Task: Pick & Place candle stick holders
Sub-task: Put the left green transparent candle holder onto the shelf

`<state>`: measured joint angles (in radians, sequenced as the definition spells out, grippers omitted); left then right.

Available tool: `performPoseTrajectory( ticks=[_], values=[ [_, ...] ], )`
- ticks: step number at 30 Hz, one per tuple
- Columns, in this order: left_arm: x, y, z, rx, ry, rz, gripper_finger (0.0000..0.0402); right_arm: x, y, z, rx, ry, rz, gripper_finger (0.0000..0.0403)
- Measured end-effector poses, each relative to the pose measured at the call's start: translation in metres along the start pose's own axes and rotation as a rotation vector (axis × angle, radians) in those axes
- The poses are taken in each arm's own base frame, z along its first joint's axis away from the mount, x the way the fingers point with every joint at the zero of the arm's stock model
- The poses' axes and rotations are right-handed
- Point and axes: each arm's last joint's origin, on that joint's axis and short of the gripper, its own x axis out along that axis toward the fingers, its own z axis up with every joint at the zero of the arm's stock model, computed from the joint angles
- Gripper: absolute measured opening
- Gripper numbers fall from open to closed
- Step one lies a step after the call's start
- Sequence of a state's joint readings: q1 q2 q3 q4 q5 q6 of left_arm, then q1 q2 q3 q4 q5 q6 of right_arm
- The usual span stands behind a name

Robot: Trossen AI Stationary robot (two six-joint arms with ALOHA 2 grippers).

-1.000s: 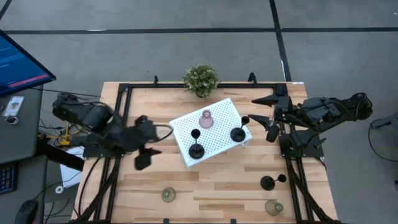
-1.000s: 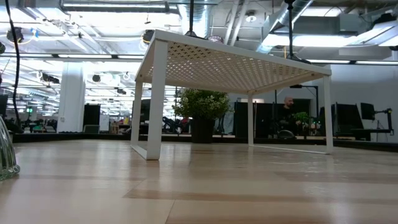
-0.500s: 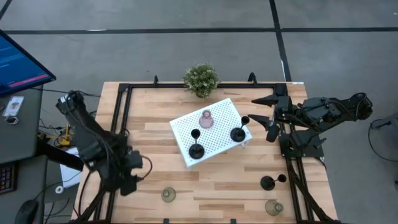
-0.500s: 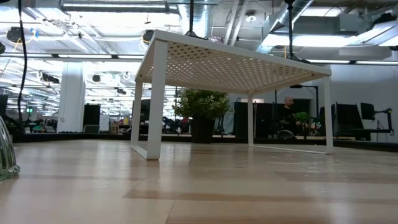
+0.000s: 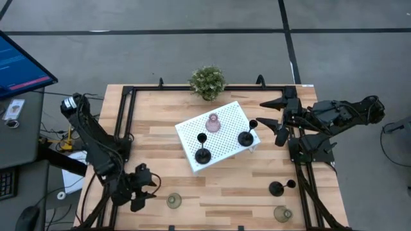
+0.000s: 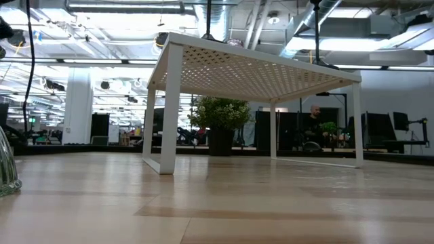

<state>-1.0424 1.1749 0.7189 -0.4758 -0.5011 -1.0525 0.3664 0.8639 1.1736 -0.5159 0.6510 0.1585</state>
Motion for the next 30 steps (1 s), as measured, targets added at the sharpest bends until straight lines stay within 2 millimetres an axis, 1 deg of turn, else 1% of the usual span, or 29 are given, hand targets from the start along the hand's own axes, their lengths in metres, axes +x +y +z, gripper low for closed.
performPoseTrajectory(
  ticks=[5,10,18,22,26,30],
  values=[
    [0.015,0.004,-0.011,0.031,-0.027,-0.030,0.0221,0.000,0.000,0.000,0.000,0.000,0.000,0.0265],
    [0.025,0.005,-0.016,0.029,-0.094,-0.019,0.0223,0.000,0.000,0.000,0.006,0.000,0.000,0.0265],
    [0.043,-0.006,-0.021,0.101,-0.123,-0.047,0.0223,0.000,0.000,0.000,0.019,0.000,0.000,0.0265],
    [0.052,-0.008,-0.026,0.127,-0.119,-0.038,0.0220,0.000,0.000,0.000,0.019,0.000,-0.002,0.0265],
    [0.059,-0.008,-0.029,0.138,-0.109,-0.020,0.0219,0.000,0.000,0.000,0.019,0.000,-0.002,0.0265],
    [0.061,-0.007,-0.029,0.139,-0.153,0.018,0.0219,0.000,0.000,0.000,0.019,-0.001,-0.004,0.0265]
  ],
)
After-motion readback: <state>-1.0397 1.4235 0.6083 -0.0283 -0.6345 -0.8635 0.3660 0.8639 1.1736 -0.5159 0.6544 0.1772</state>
